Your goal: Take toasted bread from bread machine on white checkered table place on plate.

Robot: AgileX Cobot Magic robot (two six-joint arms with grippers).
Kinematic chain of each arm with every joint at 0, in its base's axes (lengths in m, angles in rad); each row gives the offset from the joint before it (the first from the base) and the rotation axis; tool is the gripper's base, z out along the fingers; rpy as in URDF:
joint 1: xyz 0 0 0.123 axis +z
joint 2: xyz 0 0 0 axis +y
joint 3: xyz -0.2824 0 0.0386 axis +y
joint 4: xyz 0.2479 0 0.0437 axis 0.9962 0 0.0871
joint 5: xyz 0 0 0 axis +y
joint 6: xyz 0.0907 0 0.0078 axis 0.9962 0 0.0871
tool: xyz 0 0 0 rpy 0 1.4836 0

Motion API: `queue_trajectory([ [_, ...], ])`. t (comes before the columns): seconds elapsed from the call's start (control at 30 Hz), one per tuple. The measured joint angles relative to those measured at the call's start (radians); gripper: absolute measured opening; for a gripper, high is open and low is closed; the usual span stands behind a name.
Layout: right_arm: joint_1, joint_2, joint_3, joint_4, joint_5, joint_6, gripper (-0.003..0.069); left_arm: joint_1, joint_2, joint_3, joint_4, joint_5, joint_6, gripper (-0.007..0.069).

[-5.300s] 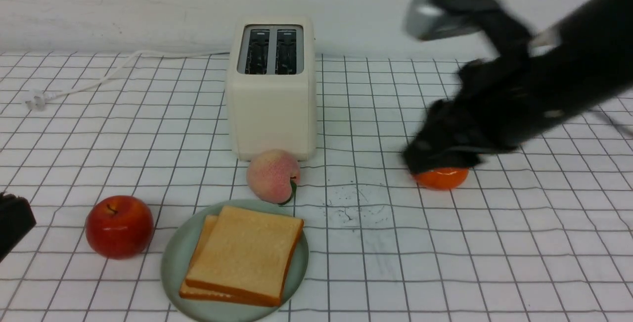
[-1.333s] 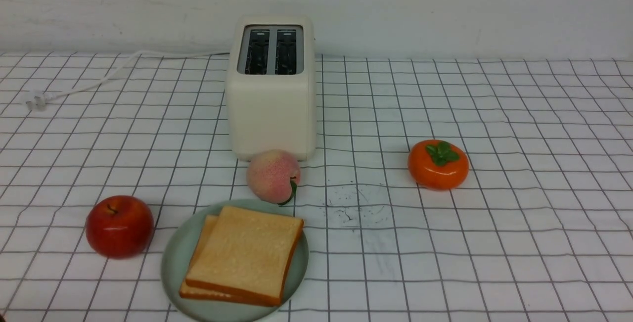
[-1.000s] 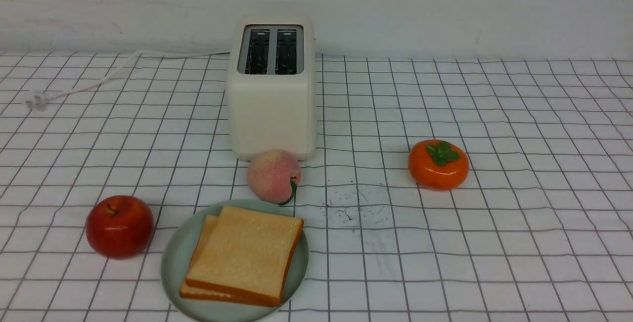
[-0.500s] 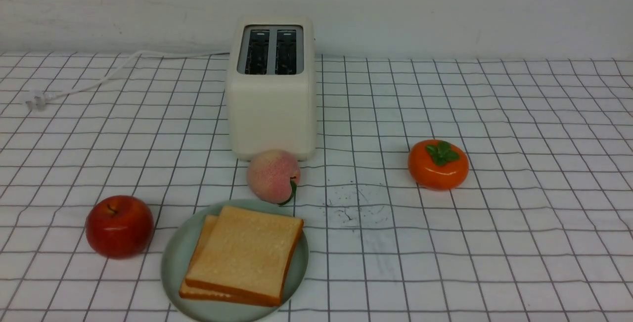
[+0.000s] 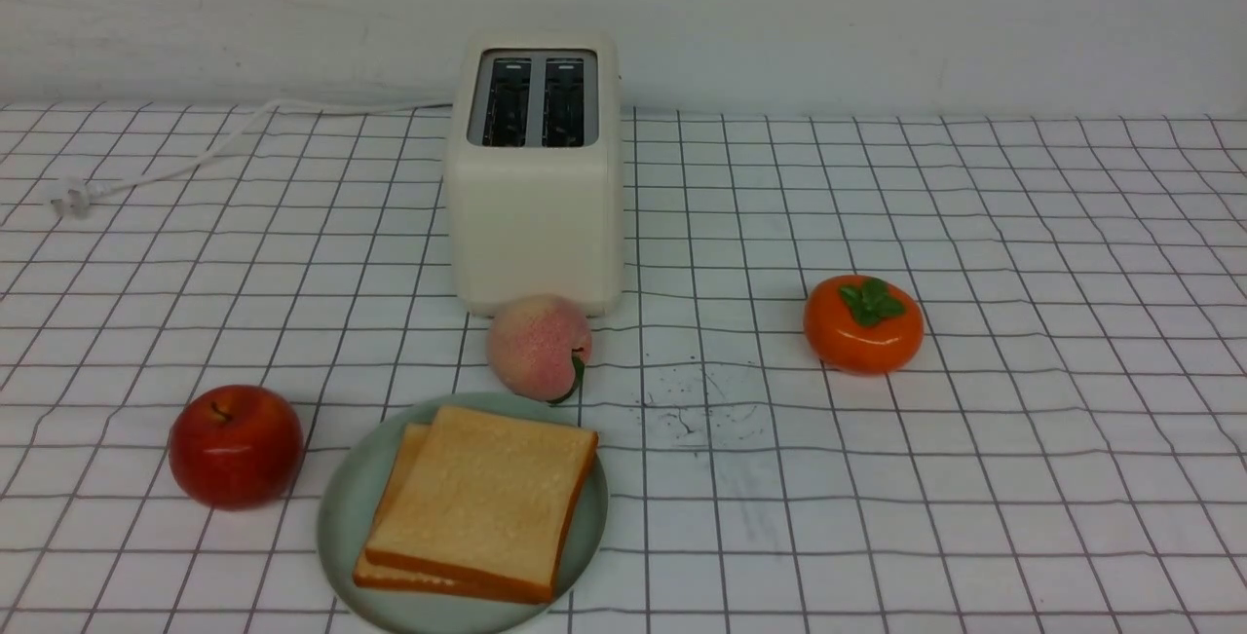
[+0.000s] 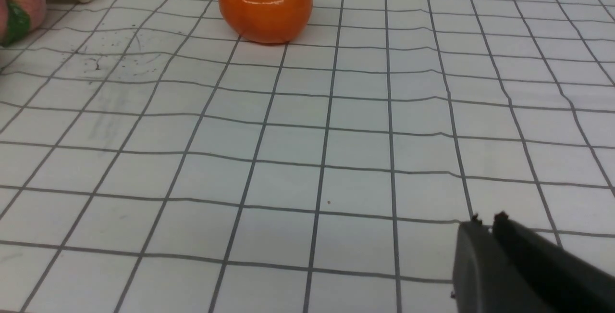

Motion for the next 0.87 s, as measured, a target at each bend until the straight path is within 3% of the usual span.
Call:
queue_trajectory([
  [0.87, 0.000, 0.000, 0.000, 0.000, 0.000, 0.000, 0.0062, 0.000, 0.000, 0.000, 0.000, 0.000, 0.000, 0.0016],
])
